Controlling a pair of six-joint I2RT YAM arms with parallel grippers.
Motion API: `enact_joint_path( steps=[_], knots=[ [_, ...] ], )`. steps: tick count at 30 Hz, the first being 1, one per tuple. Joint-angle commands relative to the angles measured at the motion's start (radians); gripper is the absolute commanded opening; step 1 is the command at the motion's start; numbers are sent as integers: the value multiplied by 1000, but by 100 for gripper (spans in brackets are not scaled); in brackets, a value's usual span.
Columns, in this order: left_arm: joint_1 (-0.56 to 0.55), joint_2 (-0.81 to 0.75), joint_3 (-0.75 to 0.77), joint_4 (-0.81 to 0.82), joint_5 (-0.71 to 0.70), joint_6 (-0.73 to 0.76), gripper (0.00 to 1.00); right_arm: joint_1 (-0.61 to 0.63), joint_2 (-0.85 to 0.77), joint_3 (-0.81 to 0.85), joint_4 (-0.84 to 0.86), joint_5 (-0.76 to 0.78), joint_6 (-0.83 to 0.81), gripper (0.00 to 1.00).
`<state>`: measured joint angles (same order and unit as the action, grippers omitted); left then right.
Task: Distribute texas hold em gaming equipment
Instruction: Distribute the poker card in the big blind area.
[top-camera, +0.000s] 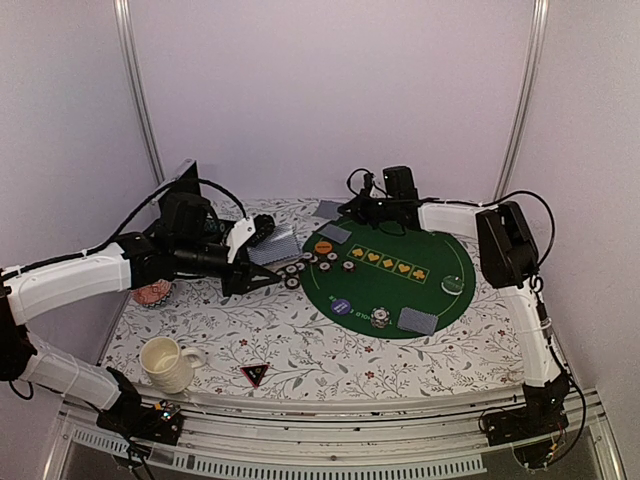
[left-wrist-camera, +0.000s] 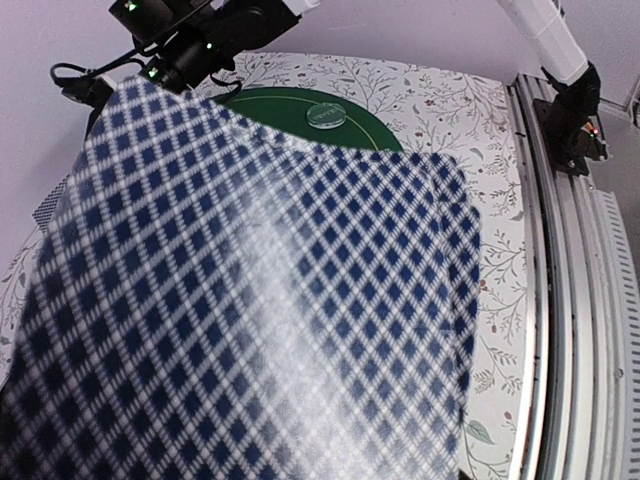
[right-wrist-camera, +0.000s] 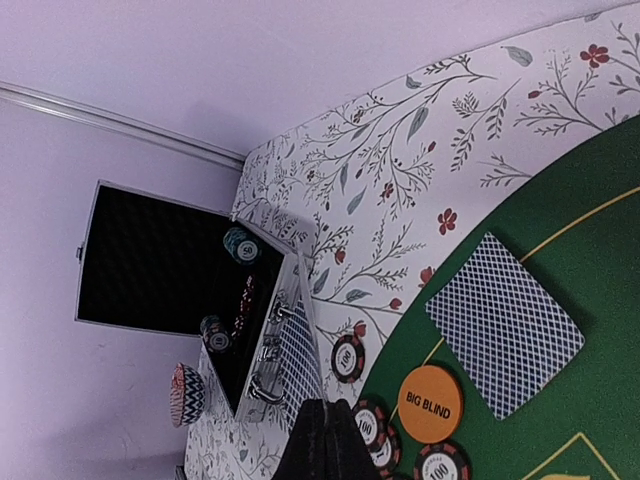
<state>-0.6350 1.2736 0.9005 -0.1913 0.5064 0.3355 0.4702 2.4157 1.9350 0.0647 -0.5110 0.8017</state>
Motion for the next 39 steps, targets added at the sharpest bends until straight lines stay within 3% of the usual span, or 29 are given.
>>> enact_joint_path(
  steps=[1, 10, 14, 20, 24, 27, 32, 35, 39],
  knots=[
    [11, -20, 18, 29, 4, -1, 38, -20, 146, 125, 40, -47, 89, 1],
    [14, -17, 20, 27, 8, -1, 38, -31, 220, 148, 31, -22, 140, 4],
    [15, -17, 20, 26, 9, -1, 38, -31, 201, 146, -1, -20, 112, 32],
    [15, -17, 20, 26, 11, -1, 38, -31, 117, 131, -108, 49, 14, 55],
    [15, -17, 21, 25, 12, -1, 38, -28, 6, 107, -182, 127, -105, 84],
    [16, -16, 21, 25, 14, -1, 38, -10, -111, 67, -212, 182, -202, 100],
    [17, -14, 21, 24, 14, 0, 38, 53, -295, -3, -259, 144, -434, 99],
    [17, -13, 22, 24, 13, -1, 38, 92, -397, -70, -258, -18, -536, 99],
    [17, -11, 23, 23, 12, -1, 38, 171, -501, -177, -213, -244, -551, 99]
  ],
)
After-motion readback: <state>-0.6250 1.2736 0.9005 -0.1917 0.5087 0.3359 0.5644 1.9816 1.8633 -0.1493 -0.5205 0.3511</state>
